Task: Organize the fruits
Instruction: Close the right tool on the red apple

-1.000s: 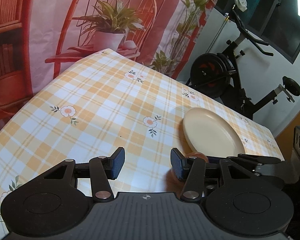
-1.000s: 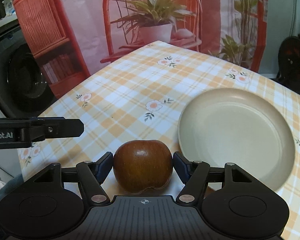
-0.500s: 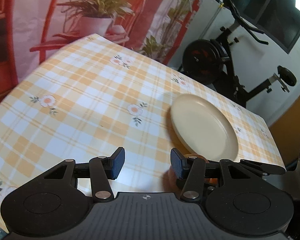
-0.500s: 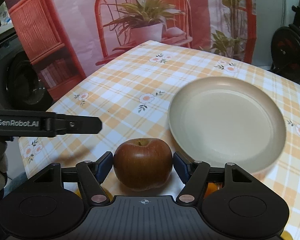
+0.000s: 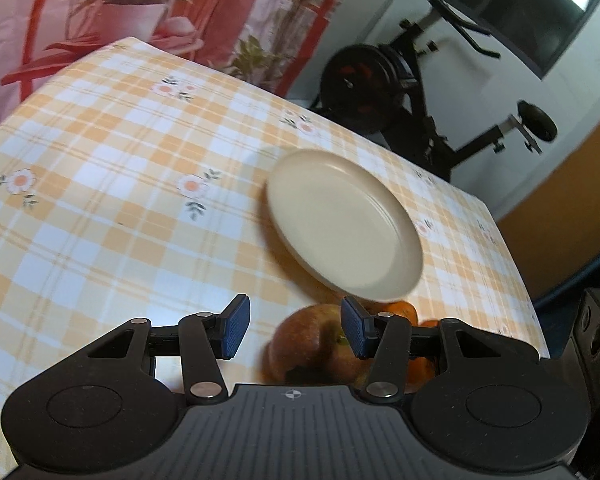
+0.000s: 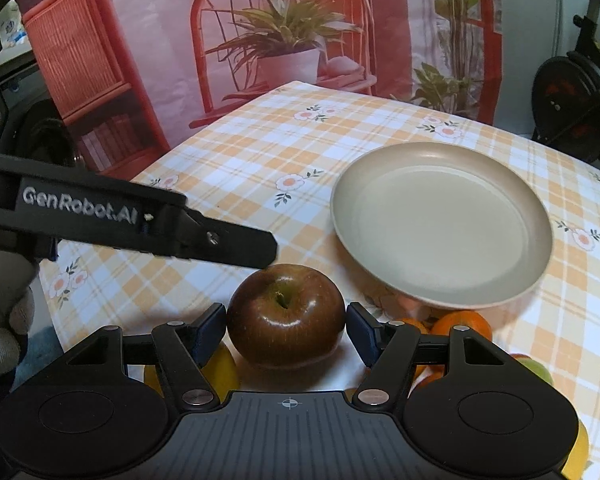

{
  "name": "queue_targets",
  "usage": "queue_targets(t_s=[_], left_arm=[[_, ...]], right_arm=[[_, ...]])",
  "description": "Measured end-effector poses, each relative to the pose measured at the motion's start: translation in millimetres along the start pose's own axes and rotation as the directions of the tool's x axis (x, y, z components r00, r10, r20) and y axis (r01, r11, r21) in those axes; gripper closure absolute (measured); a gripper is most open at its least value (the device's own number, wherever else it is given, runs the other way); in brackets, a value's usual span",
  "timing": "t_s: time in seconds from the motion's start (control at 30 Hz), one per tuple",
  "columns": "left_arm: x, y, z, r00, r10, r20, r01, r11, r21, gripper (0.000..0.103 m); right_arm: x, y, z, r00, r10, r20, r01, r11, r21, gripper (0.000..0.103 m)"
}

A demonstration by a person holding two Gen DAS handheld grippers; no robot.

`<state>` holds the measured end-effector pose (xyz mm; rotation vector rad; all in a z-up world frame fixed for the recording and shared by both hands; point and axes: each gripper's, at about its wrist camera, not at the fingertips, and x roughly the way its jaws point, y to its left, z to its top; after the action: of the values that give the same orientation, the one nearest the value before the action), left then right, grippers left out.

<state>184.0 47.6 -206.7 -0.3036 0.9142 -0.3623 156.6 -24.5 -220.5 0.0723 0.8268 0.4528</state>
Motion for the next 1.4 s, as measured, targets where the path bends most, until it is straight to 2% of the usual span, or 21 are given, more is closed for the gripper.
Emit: queue_targets(t_s=[0.23, 1.07, 1.4], left_arm=[[11.1, 1.4, -6.5, 0.999, -0.009, -0.036, 0.009, 1.000, -0.001, 0.053], [7.4, 12.7, -11.2, 0.999, -0.049, -0.004, 0.049, 0.996, -0.075, 0.050], [6.1, 15.8, -12.0, 0.997, -0.082, -0.015, 0.080, 0.991, -0.106, 0.054]], right_arm=[[-4.2, -0.2, -5.0, 1.000, -0.003, 0.012, 0.003, 1.000, 0.009, 0.041], [-4.8, -1.5, -6.9, 1.000, -0.005, 0.012, 0.004, 0.999, 0.044, 0.042], [-3.4, -2.9, -7.9, 1.000, -0.002, 0.014, 0.001, 0.999, 0.045, 0.042]])
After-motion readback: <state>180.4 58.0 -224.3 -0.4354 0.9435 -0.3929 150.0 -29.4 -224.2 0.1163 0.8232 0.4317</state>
